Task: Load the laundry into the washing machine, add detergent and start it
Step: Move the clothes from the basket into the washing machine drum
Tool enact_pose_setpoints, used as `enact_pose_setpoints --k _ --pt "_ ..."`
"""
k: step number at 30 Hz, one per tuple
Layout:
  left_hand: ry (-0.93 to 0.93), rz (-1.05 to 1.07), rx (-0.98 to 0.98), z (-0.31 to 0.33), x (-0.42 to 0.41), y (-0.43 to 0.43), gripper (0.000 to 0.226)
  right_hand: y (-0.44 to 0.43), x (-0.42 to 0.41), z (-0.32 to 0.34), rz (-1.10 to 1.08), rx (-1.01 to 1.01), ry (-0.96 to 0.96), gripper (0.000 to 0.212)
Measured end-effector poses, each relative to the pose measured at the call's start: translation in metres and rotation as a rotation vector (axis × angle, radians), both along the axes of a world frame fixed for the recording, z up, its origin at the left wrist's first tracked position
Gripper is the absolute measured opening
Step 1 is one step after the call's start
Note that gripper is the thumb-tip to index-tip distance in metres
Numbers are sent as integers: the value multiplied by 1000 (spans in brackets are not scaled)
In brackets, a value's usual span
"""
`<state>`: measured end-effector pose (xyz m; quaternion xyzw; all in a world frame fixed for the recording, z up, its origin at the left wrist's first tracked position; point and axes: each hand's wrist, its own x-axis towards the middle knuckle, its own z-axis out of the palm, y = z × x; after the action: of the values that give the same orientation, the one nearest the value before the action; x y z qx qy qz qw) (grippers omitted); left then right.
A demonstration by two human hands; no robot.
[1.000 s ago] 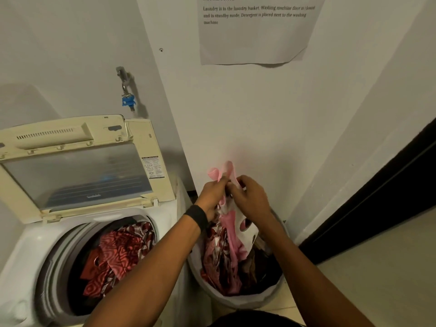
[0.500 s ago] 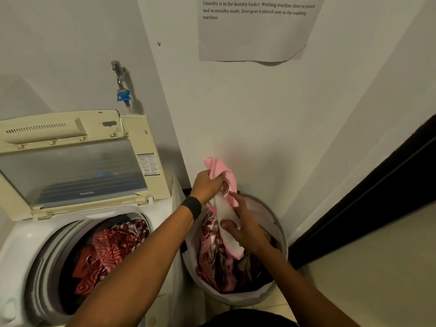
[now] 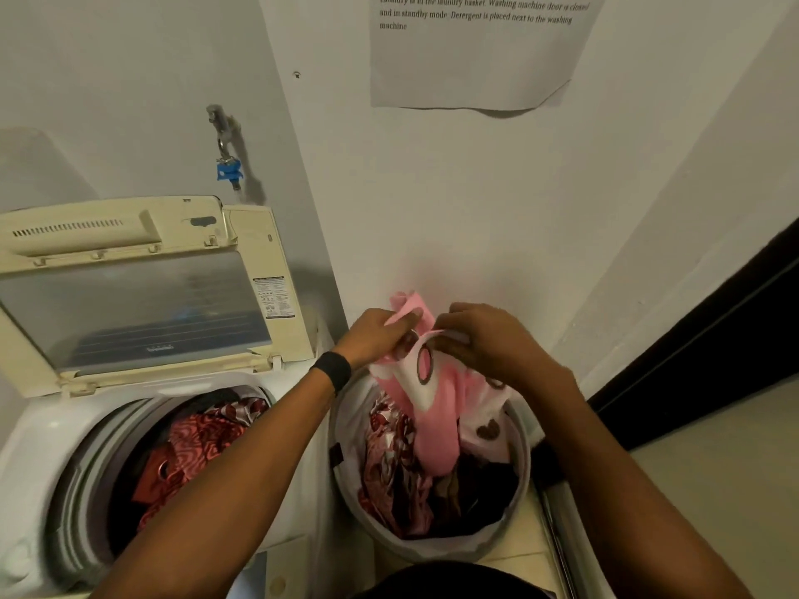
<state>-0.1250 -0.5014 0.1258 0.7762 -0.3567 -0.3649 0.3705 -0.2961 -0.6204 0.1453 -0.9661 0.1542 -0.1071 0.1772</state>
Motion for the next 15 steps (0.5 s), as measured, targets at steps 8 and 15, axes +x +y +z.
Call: enact_pose_setpoints --k 8,15 --pt "396 -25 7 -5 -1 9 76 6 26 -30 -230 -13 -25 31" --pt "276 48 -2 -10 19 15 12 -10 15 -59 -207 152 180 36"
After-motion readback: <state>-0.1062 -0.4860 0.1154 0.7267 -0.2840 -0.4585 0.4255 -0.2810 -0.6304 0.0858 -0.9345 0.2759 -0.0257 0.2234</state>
